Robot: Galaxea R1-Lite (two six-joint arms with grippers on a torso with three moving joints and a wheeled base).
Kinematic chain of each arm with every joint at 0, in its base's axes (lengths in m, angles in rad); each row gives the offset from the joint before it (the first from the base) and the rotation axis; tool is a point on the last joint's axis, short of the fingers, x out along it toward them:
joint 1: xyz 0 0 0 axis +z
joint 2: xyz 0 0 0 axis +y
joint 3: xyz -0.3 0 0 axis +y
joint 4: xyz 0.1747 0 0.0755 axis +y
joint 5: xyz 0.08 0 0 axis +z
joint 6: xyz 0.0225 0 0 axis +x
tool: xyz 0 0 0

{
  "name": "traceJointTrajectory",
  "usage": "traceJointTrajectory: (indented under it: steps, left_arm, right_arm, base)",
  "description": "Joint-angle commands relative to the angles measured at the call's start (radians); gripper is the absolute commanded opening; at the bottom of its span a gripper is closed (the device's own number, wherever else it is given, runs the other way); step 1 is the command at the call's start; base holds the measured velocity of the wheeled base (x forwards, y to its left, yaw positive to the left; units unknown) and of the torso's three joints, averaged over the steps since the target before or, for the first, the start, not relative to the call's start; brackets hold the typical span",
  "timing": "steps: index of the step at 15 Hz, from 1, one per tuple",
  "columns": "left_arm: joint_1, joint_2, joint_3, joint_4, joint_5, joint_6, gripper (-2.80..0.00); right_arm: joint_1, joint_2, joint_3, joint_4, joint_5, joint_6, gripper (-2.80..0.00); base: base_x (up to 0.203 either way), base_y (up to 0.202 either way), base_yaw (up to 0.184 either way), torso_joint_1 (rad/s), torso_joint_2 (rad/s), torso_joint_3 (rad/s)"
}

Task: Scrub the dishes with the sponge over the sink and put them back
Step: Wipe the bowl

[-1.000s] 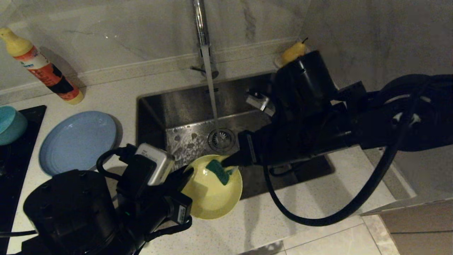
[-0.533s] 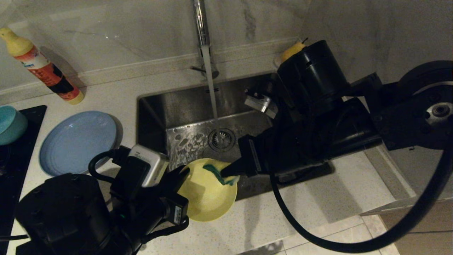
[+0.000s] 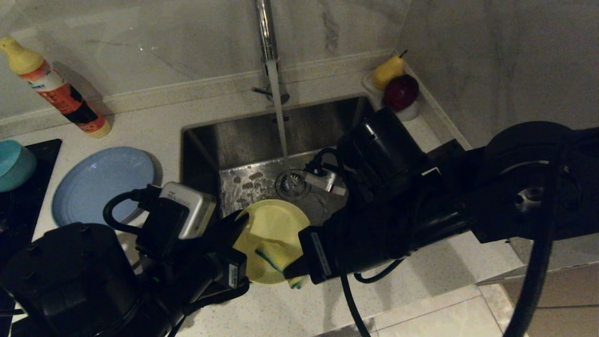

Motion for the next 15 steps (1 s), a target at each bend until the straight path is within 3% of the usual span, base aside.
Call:
traceJointTrajectory:
  steps: [1,15]
  left_arm:
    - [0.0,0.0,-0.001,-0.006,0.002,0.001,-2.8]
    - [0.0,0.005,-0.014,-0.006,0.004,0.002,-2.8]
  right_arm:
    - [0.001,0.026,-0.004,0.003,0.002,0.002,-2.8]
    - [0.037,0.073,-0.079,0.004,0.002,0.001,-2.8]
  base:
    - [0.0,0.0,0.0,0.0,0.0,0.0]
    - [0.0,0.0,0.0,0.0,0.0,0.0]
